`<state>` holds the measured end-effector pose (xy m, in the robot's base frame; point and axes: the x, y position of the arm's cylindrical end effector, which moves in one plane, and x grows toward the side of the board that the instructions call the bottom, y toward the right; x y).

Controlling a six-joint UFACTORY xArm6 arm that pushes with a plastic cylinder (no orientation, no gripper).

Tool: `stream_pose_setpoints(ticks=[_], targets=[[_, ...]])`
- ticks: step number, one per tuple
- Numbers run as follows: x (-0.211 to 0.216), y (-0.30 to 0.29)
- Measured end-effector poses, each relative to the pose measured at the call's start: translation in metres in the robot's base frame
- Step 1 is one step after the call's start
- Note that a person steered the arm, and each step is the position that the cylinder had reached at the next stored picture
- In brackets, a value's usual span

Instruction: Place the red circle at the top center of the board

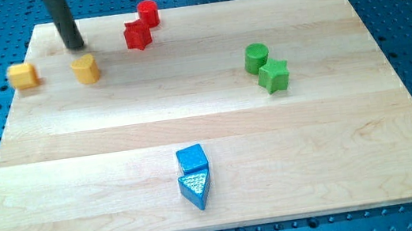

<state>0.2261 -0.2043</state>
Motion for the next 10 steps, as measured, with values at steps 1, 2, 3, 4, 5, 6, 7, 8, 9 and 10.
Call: stream_pose_setpoints(ticks=[1, 2, 3, 4, 5, 6, 7, 8, 9, 10], targets=[[-0.035, 0.023], [-0.029, 0.095], [-0.035, 0.121], [-0.009, 0.192], [0.028, 0.243], [0.100, 0.269], [0.055, 0.358], [0.012, 0.309], [0.010, 0.249], [-0.008, 0.281]])
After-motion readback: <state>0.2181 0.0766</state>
